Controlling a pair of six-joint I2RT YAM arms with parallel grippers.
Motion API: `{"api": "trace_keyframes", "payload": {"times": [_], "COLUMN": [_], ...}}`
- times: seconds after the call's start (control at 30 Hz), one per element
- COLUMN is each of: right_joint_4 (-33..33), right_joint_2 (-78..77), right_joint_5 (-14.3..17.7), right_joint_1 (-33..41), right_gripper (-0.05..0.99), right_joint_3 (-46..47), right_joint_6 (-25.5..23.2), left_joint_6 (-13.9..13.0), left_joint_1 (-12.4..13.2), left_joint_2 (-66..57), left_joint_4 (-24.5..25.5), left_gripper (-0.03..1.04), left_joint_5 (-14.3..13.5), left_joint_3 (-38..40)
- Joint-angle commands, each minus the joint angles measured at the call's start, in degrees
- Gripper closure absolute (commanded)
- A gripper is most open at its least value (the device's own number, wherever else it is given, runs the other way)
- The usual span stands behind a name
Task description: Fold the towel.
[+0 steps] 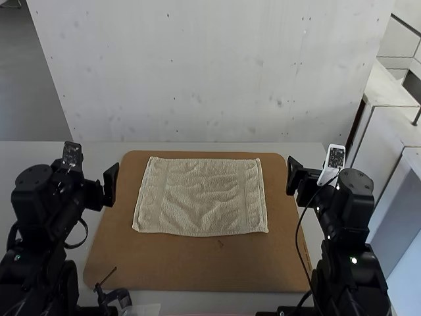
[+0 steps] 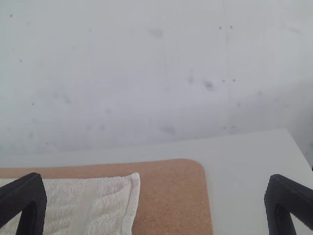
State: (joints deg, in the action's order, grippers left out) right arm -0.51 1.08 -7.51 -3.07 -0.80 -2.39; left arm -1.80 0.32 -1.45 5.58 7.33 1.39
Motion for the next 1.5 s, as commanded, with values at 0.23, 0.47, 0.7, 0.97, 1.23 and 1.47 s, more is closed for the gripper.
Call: {"api": "trace_keyframes", "payload": {"times": [0.23,0.47,0.7,0.97,1.23,1.47], "right_joint_4": [-1.51,-1.51,-1.33,12.55,8.16,5.87], "right_joint_2": [-0.64,-0.64,-0.64,-0.91,9.46,31.35], "right_joint_5": [-0.23,-0.23,-0.14,0.04,-0.05,0.39], "right_joint_1": [0.17,0.17,0.17,0.87,1.49,1.23], "right_gripper": [-0.03,-0.03,-0.03,-0.03,-0.03,-0.03], "right_joint_3": [0.8,0.8,0.8,0.97,-8.43,-21.17], "right_joint_6": [-0.68,-0.68,-0.07,4.59,6.79,3.98], "left_joint_6": [0.22,0.31,0.05,1.28,-5.67,-6.99], "left_joint_1": [-0.32,-0.23,-0.4,-0.4,-0.49,-0.49], "left_joint_2": [0.75,0.84,0.84,1.54,1.54,-0.92], "left_joint_4": [-0.4,-0.4,-0.4,-13.93,-25.36,-25.98], "left_gripper": [0.01,0.01,0.01,0.03,0.07,0.07], "left_joint_5": [0.49,0.75,0.67,-0.57,-0.48,-0.13], "left_joint_3": [-1.48,-1.48,-1.48,-1.48,-1.56,0.99]}}
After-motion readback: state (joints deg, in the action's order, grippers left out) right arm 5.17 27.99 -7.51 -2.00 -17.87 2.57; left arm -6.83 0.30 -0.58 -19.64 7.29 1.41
